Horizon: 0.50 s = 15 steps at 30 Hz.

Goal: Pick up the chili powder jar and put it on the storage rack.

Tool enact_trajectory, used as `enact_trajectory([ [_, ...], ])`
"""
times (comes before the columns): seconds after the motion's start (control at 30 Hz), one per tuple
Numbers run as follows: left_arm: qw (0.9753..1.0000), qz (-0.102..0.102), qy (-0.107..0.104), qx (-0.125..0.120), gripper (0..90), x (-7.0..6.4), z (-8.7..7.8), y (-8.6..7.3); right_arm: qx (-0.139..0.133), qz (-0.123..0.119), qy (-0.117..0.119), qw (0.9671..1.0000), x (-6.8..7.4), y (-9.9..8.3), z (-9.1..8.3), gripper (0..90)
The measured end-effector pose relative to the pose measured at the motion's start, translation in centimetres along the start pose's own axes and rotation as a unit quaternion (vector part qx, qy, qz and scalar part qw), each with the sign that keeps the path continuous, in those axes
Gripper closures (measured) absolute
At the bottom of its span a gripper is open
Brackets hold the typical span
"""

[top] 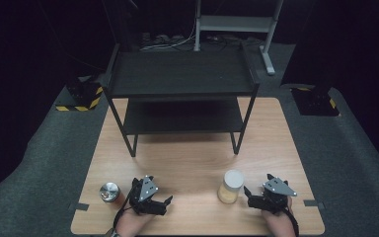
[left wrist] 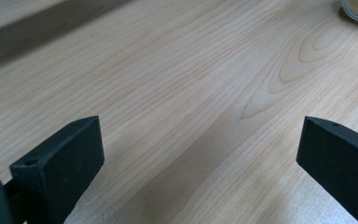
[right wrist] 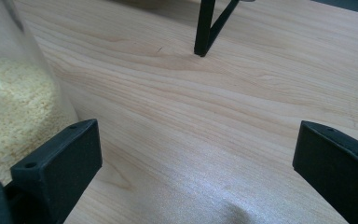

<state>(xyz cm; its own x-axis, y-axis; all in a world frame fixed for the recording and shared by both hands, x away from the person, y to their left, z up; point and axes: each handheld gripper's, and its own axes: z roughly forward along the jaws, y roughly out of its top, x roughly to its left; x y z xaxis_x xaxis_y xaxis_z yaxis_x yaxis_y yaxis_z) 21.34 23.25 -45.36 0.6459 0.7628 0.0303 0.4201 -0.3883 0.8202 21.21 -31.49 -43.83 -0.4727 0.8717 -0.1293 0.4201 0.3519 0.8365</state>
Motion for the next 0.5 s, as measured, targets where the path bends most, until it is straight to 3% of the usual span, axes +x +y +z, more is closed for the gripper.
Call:
enact_trajectory([
  [0.5,0.9999,-0.001,-0.004,-0.011,1.1,-0.01,-0.96,0.25,0.000,0.003,0.002,1.0000,-0.13,-0.01,0.00,0.6],
])
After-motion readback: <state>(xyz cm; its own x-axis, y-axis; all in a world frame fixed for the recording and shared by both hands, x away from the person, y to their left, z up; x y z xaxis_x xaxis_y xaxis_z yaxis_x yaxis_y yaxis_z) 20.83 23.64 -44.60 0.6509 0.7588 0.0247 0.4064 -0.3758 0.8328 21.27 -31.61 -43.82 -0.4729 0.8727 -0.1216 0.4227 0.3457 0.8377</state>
